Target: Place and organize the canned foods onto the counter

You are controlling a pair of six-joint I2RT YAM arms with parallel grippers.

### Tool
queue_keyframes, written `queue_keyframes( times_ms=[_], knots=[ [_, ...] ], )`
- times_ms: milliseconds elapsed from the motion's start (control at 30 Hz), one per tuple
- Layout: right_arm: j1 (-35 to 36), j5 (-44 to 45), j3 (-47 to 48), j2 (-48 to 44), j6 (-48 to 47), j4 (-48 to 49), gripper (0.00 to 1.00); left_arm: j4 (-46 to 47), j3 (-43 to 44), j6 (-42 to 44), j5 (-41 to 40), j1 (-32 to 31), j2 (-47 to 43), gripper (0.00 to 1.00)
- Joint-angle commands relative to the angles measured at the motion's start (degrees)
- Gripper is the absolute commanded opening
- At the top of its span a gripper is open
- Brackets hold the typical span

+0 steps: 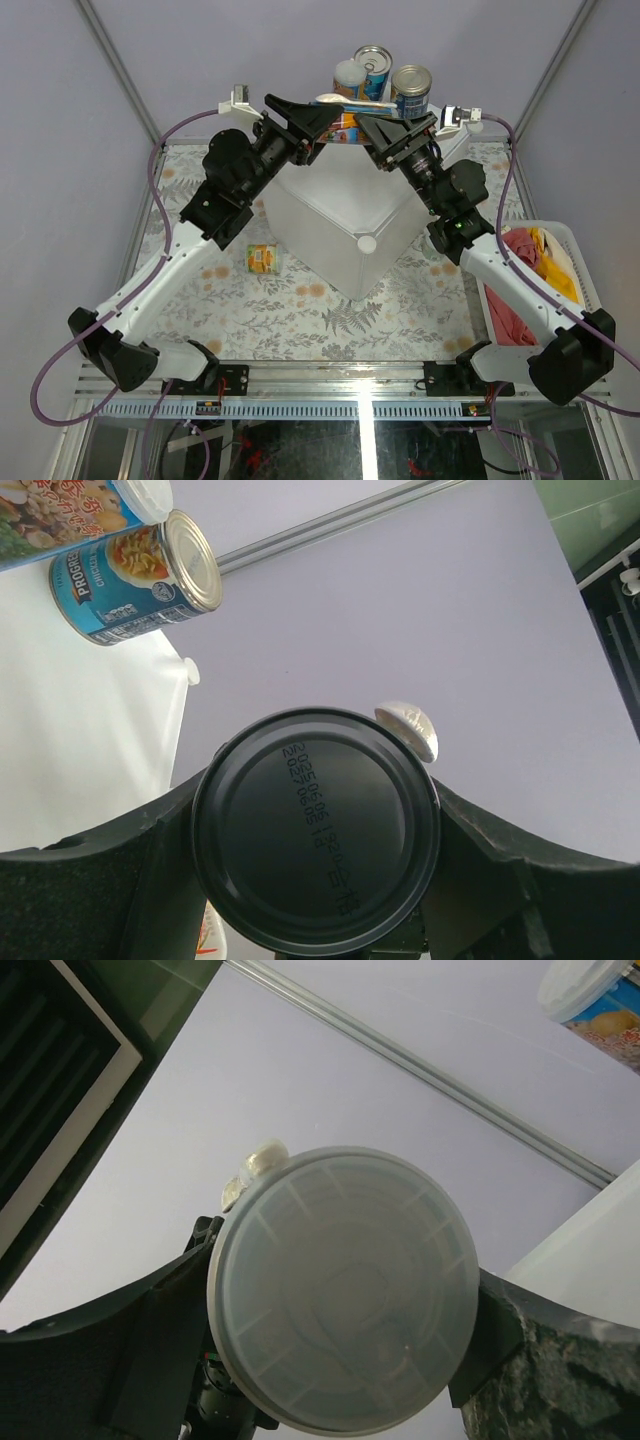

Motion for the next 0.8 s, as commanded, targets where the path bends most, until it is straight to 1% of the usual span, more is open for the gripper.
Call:
queue_keyframes(
  times_ms=[0,100,367,533,667,767],
  knots=[
    [0.4,2.9,4.3,-0.2,-3.4,3.3,0.83,12.0,0.7,-0.8,-0.5,0.3,-3.4,0.00],
    [0.5,3.0,4.5,-0.1,-4.0,3.2,0.78,10.9,0.6,0.0,-0.3,0.3,-3.9,0.00],
    [0.3,2.0,6.5,0.9,-6.9,0.9,0.69,7.3,0.1,0.6,1.9,0.3,-4.8,0.00],
    [0.3,1.7,7.5,1.5,-7.8,1.1,0.61,8.3,-3.0,-0.2,3.7,0.3,-5.9,0.00],
    [0.0,1.4,7.6,1.7,-8.4,1.6,0.54,9.3,-5.4,-0.6,4.3,0.3,-7.1,0.07],
    [-0.3,1.5,7.5,1.6,-9.1,1.6,0.48,9.8,-6.8,-0.7,5.1,0.3,-7.7,0.16]
  ],
)
